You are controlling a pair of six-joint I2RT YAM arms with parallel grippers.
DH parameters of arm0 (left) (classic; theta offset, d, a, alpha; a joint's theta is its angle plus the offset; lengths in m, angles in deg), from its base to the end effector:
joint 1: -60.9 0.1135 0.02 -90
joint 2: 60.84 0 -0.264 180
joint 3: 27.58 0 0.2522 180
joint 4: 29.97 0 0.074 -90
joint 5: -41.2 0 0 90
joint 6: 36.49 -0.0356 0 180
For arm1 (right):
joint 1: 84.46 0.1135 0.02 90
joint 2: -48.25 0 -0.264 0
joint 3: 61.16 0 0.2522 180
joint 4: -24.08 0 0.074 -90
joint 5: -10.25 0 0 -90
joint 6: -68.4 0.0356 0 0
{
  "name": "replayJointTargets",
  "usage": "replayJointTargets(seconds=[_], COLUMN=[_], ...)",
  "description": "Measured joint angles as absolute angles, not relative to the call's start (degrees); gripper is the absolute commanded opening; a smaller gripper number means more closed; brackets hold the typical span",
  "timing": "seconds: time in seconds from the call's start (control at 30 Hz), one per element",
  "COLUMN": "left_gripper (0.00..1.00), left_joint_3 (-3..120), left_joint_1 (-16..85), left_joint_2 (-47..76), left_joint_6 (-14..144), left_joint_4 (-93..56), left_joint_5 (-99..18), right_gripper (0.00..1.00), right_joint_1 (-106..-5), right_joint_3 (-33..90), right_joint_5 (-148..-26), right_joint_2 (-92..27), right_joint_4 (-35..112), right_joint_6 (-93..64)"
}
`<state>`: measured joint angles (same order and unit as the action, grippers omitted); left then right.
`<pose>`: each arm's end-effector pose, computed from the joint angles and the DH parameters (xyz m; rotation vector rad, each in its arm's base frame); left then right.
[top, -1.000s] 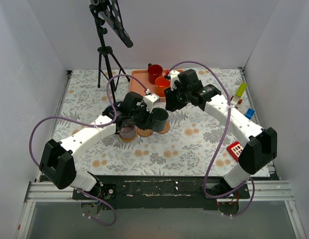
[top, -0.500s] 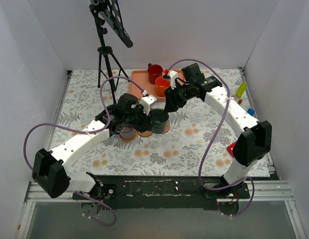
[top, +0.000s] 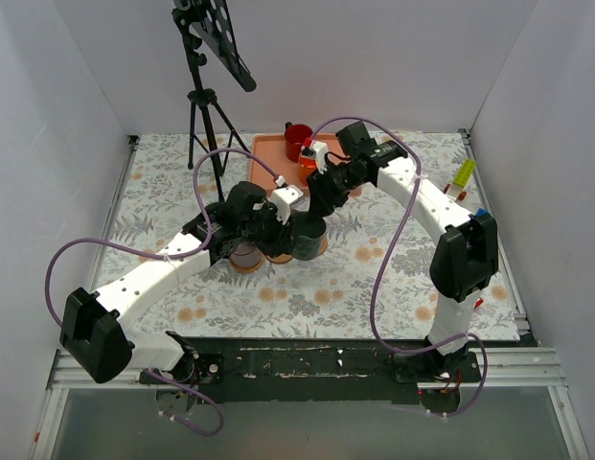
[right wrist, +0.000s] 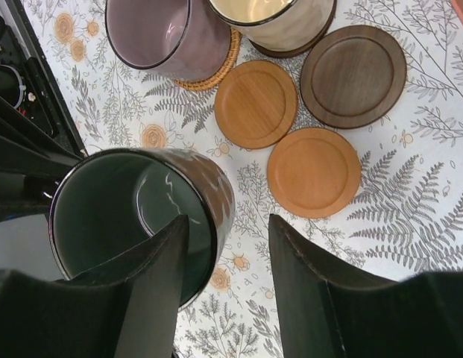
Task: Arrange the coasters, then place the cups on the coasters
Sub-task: Place the cup on the coaster.
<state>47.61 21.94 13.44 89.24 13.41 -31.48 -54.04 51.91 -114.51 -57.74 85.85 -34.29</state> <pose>0.2113 -0.1845 0.2987 0.2366 2.4794 -0.9647 0.3370 0.2214 0.3141 -1.1437 2.2213 0.8908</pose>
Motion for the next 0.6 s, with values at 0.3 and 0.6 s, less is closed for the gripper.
replayJointTargets(seconds=[0.3,0.6], left_gripper=[0.0,0.0], left_joint_3=[47.61,47.61], left_joint_1=[21.57,21.29], left_joint_2=[13.4,13.18], left_joint_6=[89.06,88.87], left_joint_4=[13.41,13.41], left_joint_5=[-31.78,-31.89], right_gripper=[0.52,0.32], right_joint_1=[-52.27,-52.19], right_joint_3=[52.02,47.97], right_joint_5=[-116.37,-116.48], right_joint_2=[-58.64,-58.51], right_joint_4=[86.25,86.55], right_joint_6=[-35.93,-36.85])
